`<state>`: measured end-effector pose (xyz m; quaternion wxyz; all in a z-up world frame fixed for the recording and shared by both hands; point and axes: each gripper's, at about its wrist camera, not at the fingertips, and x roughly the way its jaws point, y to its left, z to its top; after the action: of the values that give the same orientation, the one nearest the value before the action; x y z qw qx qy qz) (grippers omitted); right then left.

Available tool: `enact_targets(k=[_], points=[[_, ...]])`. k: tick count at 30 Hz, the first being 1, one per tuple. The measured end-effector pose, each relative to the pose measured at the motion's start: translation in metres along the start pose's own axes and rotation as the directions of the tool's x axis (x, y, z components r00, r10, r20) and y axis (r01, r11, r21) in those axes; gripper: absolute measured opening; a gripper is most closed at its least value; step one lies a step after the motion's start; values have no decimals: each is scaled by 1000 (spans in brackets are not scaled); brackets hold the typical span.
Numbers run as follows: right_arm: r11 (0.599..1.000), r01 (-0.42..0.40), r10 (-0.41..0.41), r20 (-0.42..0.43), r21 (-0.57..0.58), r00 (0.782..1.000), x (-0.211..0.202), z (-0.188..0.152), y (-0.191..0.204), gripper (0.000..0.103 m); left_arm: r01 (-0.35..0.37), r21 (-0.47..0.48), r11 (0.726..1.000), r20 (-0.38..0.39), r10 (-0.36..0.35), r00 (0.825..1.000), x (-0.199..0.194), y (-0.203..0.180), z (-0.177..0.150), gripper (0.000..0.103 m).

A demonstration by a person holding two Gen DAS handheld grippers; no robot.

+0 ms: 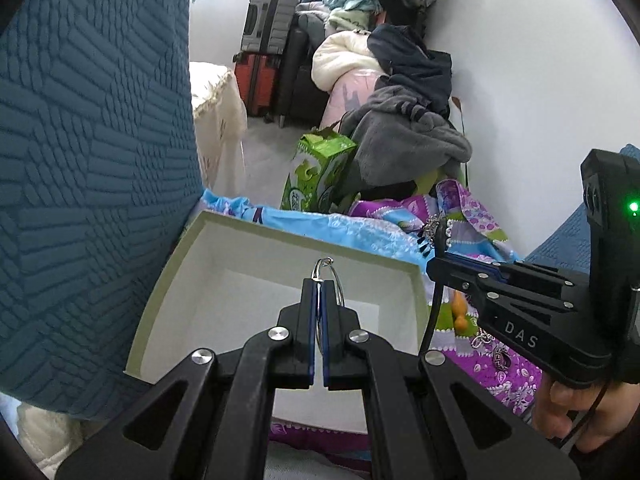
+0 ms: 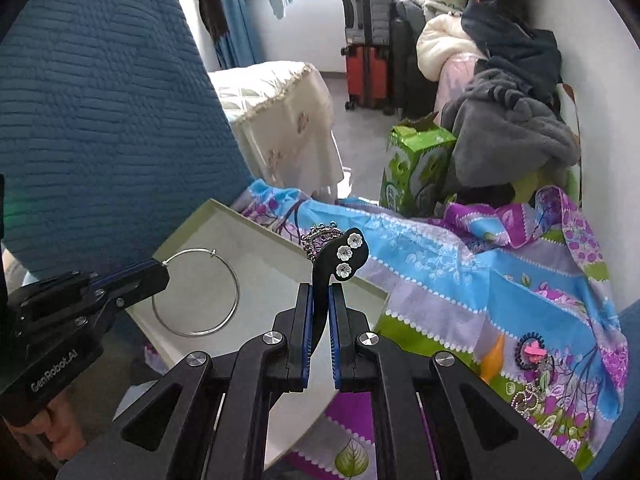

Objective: Organize jewelry
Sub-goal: 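Carry hoop and hair clip into the white box while both tools open, then move both tools back over the cloth toward the remaining jewelry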

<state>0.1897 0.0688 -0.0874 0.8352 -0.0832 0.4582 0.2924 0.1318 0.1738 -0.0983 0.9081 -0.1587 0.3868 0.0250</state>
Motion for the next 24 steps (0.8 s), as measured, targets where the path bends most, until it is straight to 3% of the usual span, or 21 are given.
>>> enact_targets(k=[5,7,9,12,13,16,24], points=[[1000,1,-1,-27,-10,1000,10,-3,5,8,-13,-7,1000,-13,13,1000,3,0,-5,2],[1000,-10,10,-21,-5,1000,7,-3,5,13,-26,-1,1000,-4,26,1000,-1,0,-5,2],[1000,-11,11,-5,-3,1000,1,-1,4,25,-32,-1,1000,5,32,999,-5,-1,-3,2],[1000,-4,4,33,-1,999,-13,2,1,26,-40,-2,999,26,40,999,-15,-3,1,3],[1000,2,-2,48,-1,999,-19,4,-1,26,-39,-1,999,38,39,999,-22,-6,3,8],[1000,-2,1,95,14,995,-40,9,-7,26,-45,-5,999,84,45,995,-38,-11,8,47],[1000,17,-22,228,23,973,-109,18,-19,26,-21,33,999,167,15,986,-77,-38,26,48]])
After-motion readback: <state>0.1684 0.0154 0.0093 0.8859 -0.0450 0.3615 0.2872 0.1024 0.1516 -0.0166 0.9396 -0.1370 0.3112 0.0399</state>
